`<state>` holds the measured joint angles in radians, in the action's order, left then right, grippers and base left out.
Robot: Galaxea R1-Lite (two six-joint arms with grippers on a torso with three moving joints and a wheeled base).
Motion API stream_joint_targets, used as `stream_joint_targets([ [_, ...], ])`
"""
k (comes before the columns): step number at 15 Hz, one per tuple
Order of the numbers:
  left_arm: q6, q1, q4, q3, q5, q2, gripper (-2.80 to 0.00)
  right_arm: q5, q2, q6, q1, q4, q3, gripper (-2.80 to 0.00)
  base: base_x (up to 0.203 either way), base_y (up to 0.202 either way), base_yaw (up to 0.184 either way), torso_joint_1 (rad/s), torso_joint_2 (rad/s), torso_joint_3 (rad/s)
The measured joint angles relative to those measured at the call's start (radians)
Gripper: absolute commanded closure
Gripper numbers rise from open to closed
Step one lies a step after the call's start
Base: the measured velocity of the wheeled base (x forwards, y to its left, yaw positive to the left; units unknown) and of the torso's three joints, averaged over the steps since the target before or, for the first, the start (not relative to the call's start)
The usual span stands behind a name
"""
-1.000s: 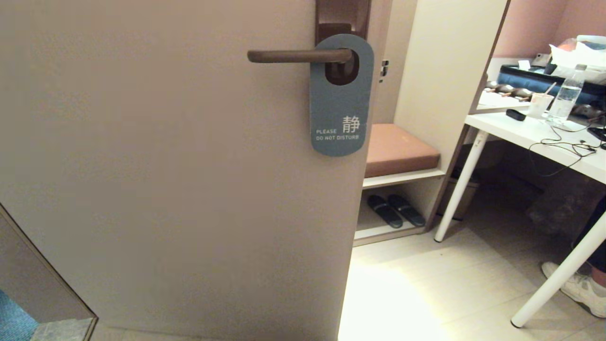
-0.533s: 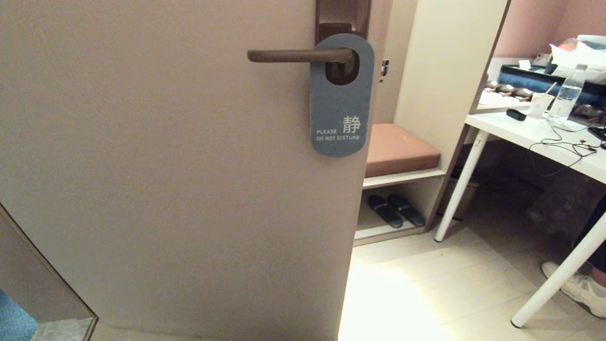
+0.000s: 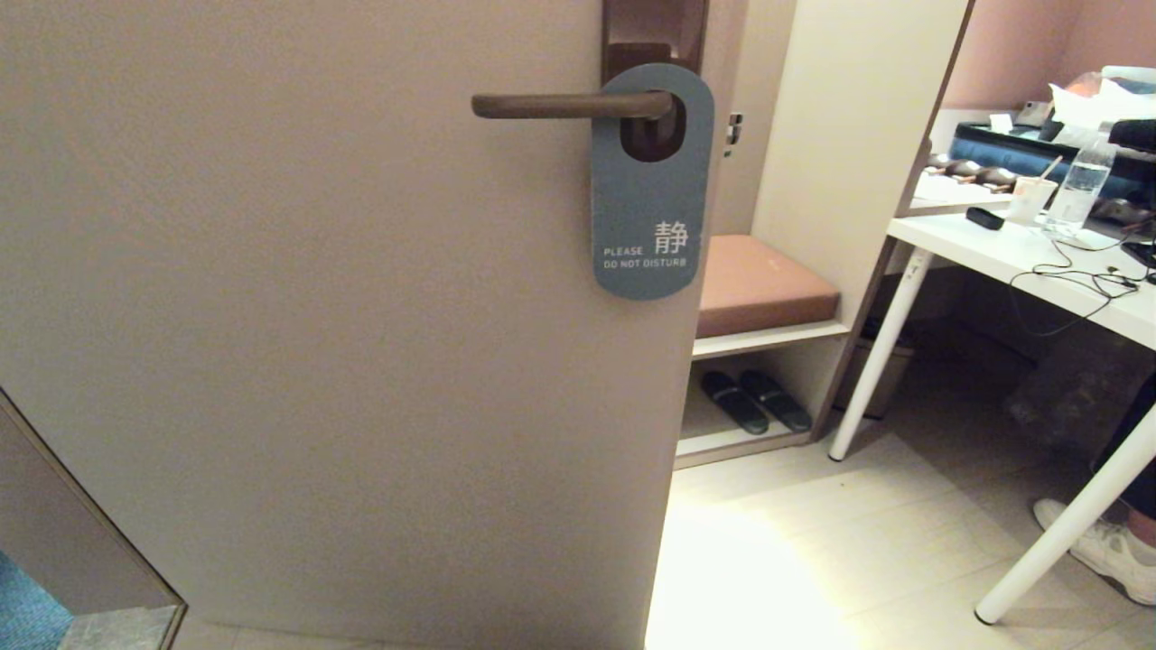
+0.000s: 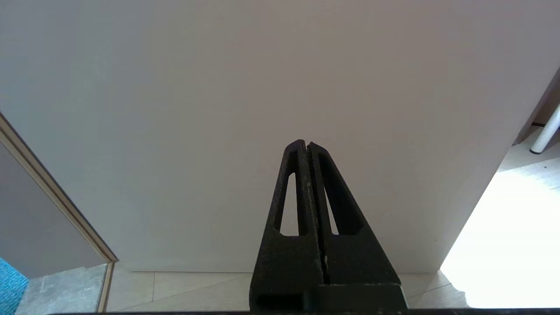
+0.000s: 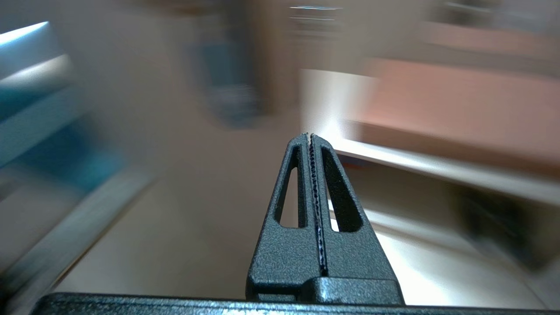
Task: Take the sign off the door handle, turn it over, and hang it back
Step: Take down the sign
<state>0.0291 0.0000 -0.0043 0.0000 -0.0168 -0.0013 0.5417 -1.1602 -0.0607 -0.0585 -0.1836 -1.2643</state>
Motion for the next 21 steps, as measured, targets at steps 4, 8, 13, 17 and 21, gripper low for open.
stream_joint_targets([
  [4, -0.001, 0.000, 0.000, 0.000, 0.000, 0.000, 0.00, 0.454, -0.035, 0.092, -0.013, -0.003, 0.010, 0.00, 0.000, 0.000, 0.000, 0.000, 0.00, 0.000],
  [8, 0.000, 0.000, 0.000, 0.000, 0.000, 0.000, 0.00, 0.488, -0.092, 0.236, -0.019, 0.005, 0.059, 0.00, 0.000, 0.000, 0.000, 0.000, 0.00, 0.000],
  [13, 0.000, 0.000, 0.000, 0.000, 0.000, 0.000, 0.00, 0.396, -0.183, 0.316, -0.011, 0.063, 0.083, 0.00, 0.000, 0.000, 0.000, 0.000, 0.00, 0.000],
  [17, -0.001, 0.000, 0.000, 0.000, 0.000, 0.000, 0.00, 0.394, -0.259, 0.324, -0.013, 0.233, 0.088, 0.00, 0.000, 0.000, 0.000, 0.000, 0.00, 0.000],
  [21, 0.000, 0.000, 0.000, 0.000, 0.000, 0.000, 0.00, 0.397, -0.315, 0.379, -0.014, 0.324, 0.127, -2.80, 0.000, 0.000, 0.000, 0.000, 0.00, 0.000],
])
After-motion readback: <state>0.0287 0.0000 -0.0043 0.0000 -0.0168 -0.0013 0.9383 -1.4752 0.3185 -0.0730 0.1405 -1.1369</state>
